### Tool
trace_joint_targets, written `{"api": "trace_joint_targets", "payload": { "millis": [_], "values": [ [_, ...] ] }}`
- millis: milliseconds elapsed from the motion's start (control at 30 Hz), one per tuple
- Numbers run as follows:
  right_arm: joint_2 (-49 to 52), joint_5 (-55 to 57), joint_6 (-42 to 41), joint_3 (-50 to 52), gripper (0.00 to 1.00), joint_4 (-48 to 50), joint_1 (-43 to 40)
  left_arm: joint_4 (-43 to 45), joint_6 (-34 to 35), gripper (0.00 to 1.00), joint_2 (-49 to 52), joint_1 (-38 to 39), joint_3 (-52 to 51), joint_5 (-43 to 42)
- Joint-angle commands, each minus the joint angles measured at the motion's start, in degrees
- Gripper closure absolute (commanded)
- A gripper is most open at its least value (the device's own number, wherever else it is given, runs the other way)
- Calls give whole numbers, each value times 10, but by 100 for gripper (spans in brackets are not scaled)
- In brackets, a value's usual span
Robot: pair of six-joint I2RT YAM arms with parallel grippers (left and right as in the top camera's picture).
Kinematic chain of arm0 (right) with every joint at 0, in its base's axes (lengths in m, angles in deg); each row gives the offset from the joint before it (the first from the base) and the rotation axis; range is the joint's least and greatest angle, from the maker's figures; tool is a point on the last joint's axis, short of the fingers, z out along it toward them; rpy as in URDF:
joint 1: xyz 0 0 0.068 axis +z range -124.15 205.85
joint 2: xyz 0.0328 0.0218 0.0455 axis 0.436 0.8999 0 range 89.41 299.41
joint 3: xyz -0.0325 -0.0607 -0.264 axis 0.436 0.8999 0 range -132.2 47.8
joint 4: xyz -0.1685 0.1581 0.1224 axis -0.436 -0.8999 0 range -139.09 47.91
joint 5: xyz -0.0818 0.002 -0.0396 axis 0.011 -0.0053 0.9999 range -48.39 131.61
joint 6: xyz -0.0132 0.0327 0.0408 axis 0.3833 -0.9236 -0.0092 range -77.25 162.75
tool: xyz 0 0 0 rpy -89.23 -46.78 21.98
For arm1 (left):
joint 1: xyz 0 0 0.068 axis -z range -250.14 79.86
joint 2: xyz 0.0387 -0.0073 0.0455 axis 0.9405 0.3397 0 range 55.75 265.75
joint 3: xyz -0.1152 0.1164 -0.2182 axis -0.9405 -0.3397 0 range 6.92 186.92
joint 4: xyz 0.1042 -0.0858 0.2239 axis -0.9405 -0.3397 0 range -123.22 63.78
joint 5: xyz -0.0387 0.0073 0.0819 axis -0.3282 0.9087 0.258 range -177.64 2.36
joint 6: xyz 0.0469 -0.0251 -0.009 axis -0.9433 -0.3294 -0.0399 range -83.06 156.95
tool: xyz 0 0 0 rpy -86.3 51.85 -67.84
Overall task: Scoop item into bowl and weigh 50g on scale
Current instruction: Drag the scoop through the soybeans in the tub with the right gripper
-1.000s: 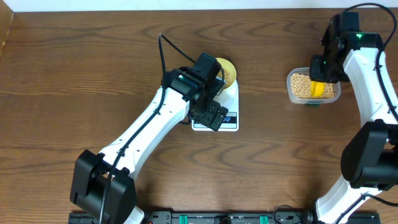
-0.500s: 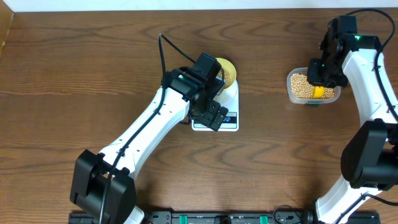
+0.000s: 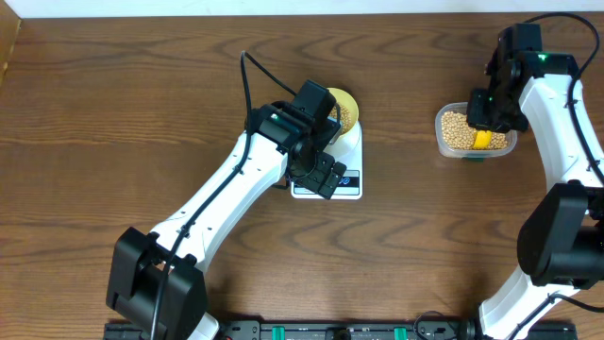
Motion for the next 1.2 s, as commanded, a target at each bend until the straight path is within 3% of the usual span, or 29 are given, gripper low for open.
{"api": "trace_joint_targets", "payload": {
  "millis": [0,267,500,867,1033,1167],
  "values": [
    [-5,12,9,4,90,5,0,-1,2,2,5,-2,-2,8],
    [-5,12,14,4,91,14,0,-1,2,2,5,-2,-2,8],
    [-5,12,18,4,76,17,0,-1,2,2,5,-2,-2,7],
    [-5,10,31,34,66,59,0,-1,3,2,5,-2,-2,8],
    [-5,10,31,42,86,67,0,-1,2,2,5,-2,-2,8],
    [-5,10,31,42,91,68,0,-1,2,2,5,-2,-2,8]
  ]
}}
